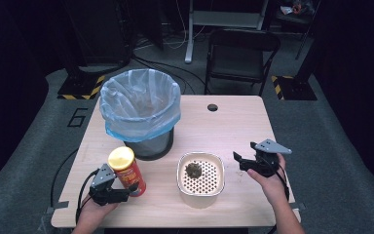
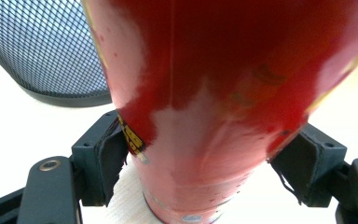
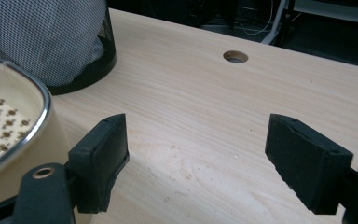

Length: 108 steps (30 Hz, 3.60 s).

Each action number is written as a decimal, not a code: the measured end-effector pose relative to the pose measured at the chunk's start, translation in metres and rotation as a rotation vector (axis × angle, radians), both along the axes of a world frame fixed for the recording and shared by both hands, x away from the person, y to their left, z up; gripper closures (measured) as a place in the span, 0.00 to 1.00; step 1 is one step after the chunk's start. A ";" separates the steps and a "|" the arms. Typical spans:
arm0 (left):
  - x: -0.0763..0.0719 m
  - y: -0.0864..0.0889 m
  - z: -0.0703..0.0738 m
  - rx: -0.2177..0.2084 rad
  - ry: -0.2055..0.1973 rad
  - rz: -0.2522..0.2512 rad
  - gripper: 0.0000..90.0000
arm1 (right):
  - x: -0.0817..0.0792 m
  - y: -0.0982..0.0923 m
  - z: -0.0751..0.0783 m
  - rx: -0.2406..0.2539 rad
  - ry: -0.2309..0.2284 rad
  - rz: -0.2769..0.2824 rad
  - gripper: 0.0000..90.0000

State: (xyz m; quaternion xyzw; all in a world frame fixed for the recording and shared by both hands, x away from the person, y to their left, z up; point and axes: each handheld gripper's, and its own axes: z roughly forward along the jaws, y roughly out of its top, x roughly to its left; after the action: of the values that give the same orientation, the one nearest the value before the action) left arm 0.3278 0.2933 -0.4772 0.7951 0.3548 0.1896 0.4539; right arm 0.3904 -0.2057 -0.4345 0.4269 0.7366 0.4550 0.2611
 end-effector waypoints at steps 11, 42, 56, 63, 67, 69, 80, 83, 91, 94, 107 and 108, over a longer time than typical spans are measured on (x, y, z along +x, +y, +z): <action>-0.010 0.007 0.025 -0.065 0.026 -0.004 0.26 | -0.001 -0.005 -0.021 -0.025 0.029 -0.027 0.23; -0.013 -0.021 0.207 0.007 0.043 -0.125 0.26 | -0.001 -0.010 -0.036 -0.043 0.073 -0.035 0.24; 0.011 -0.025 0.279 0.015 0.003 -0.113 0.26 | 0.000 -0.010 -0.040 -0.048 0.083 -0.049 0.24; 0.033 -0.027 0.291 0.011 0.003 -0.082 0.26 | 0.000 -0.011 -0.041 -0.051 0.084 -0.048 0.24; 0.049 -0.029 0.293 0.024 0.006 -0.053 0.26 | 0.000 -0.011 -0.041 -0.053 0.086 -0.051 0.24; 0.059 -0.028 0.294 0.021 0.010 -0.036 0.26 | 0.001 -0.012 -0.042 -0.048 0.089 -0.052 0.24; 0.106 -0.031 0.290 0.000 0.019 0.044 0.26 | 0.001 -0.013 -0.044 -0.053 0.096 -0.046 0.25; 0.117 -0.034 0.282 -0.009 0.021 0.064 0.26 | 0.001 -0.014 -0.044 -0.046 0.097 -0.050 0.25; 0.140 -0.039 0.261 -0.017 0.008 0.102 0.26 | 0.001 -0.013 -0.045 -0.050 0.102 -0.042 0.25; 0.147 -0.043 0.255 -0.009 0.020 0.114 0.26 | 0.001 -0.012 -0.046 -0.044 0.103 -0.047 0.25; 0.172 -0.048 0.229 0.038 0.119 0.162 0.26 | 0.002 -0.013 -0.047 -0.045 0.105 -0.041 0.25; 0.173 -0.048 0.226 0.047 0.134 0.166 0.26 | 0.002 -0.013 -0.047 -0.047 0.103 -0.039 0.25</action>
State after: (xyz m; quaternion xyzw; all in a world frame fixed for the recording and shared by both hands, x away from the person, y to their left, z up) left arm 0.5010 0.2449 -0.2512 0.7843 0.4446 0.1813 0.3929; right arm 0.3923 -0.2188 -0.4818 0.4577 0.7512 0.4099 0.2413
